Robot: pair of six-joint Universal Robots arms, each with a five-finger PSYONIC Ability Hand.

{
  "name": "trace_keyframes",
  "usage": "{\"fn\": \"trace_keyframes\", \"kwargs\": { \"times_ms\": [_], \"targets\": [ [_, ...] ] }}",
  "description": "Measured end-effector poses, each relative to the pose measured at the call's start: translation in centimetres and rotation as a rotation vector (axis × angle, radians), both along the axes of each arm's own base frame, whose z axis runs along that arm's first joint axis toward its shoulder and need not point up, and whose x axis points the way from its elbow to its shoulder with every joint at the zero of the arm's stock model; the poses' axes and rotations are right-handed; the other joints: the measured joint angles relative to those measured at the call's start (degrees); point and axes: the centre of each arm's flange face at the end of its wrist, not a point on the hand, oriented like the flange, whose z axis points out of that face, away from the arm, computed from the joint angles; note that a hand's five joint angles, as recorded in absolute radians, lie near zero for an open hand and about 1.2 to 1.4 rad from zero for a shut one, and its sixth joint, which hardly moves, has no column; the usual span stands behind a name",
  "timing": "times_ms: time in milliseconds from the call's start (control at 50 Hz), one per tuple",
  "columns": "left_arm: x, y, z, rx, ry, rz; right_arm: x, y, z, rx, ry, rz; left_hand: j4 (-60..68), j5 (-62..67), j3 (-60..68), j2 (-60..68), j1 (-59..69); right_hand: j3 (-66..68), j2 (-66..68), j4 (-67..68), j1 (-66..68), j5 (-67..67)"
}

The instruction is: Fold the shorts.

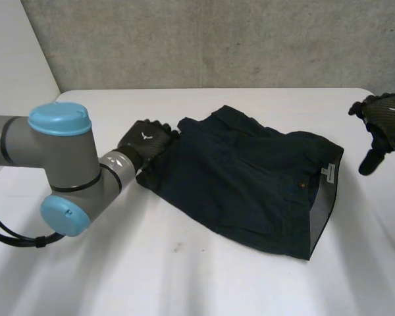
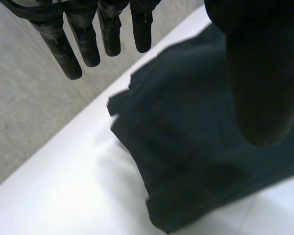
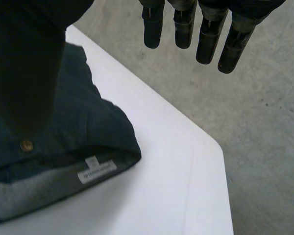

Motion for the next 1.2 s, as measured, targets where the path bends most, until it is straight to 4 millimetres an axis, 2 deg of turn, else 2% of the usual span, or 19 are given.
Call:
{"fn": "trace_keyframes", "kwargs": {
  "times_ms": [20,120,180,260,360,420,560,620,840,880,920,940,1000,1200],
  "targets": [
    [0.0,-0.3,-1.1,0.02,-0.018,-0.001,-0.5,0.1,-0.5,0.014,0.015,-0.007,0.3,0.0,0.0,0.1,0.0,0.0,0.0,0.0,0.0,0.0],
    [0.0,-0.6,-2.6,0.057,-0.04,0.001,-0.5,1.3,-2.5,0.1,0.029,0.016,2.5,2.8,1.7,2.1,1.8,0.1,0.0,0.0,0.0,0.0],
    [0.0,-0.8,-3.7,0.083,-0.052,0.004,0.3,3.8,-5.2,0.222,0.008,0.087,7.7,8.0,7.1,7.1,7.3,1.3,1.4,0.7,0.8,0.9],
    [-0.1,-1.1,-4.4,0.094,-0.057,0.005,1.2,6.3,-7.4,0.325,-0.049,0.163,11.3,11.7,10.7,10.8,10.8,9.2,8.8,7.9,6.9,7.0],
    [-0.3,-1.4,-5.0,0.089,-0.073,0.0,2.2,8.3,-9.0,0.391,-0.129,0.229,11.6,12.0,11.0,10.9,10.7,11.0,9.8,9.7,8.3,8.7],
    [-0.3,-1.6,-5.3,0.064,-0.11,-0.013,2.7,8.8,-9.4,0.389,-0.155,0.253,11.5,11.8,10.9,10.8,10.6,11.4,9.8,10.2,8.7,9.1],
    [-0.2,-1.8,-5.6,0.019,-0.182,-0.03,3.6,9.1,-9.9,0.365,-0.165,0.284,10.6,10.7,10.8,10.4,10.6,12.1,11.1,11.1,9.1,9.8],
    [0.1,-1.8,-5.7,0.024,-0.201,-0.031,4.1,9.2,-10.8,0.359,-0.156,0.304,10.5,10.7,10.8,10.4,10.6,12.2,11.5,11.1,9.3,9.9],
    [0.4,-1.1,-5.1,0.077,-0.173,-0.021,4.6,8.8,-13.0,0.327,-0.102,0.273,9.6,9.6,9.7,9.5,10.1,12.9,12.2,11.9,9.9,10.6],
    [0.6,-1.1,-4.8,0.086,-0.158,-0.015,4.5,8.5,-13.6,0.306,-0.075,0.257,9.6,9.6,9.7,9.5,10.1,29.9,29.8,28.6,24.5,26.4],
    [0.7,-1.1,-4.7,0.088,-0.154,-0.012,4.5,8.3,-13.7,0.288,-0.063,0.252,9.6,9.6,9.6,9.5,10.1,38.1,38.9,37.0,30.6,33.8],
    [0.8,-1.2,-4.7,0.089,-0.151,-0.008,4.5,8.1,-13.8,0.276,-0.056,0.251,8.8,8.9,9.0,8.7,9.7,47.9,49.1,47.5,37.8,44.6],
    [1.1,-1.5,-4.6,0.09,-0.149,-0.001,4.5,7.7,-13.8,0.241,-0.04,0.244,8.4,8.4,8.4,8.3,9.0,53.6,54.9,54.4,43.2,51.4],
    [2.0,-2.6,-4.9,0.086,-0.154,0.027,4.2,6.8,-13.3,0.177,-0.015,0.212,8.4,8.4,8.4,8.1,9.0,54.5,54.9,54.7,43.4,51.7]
  ]
}}
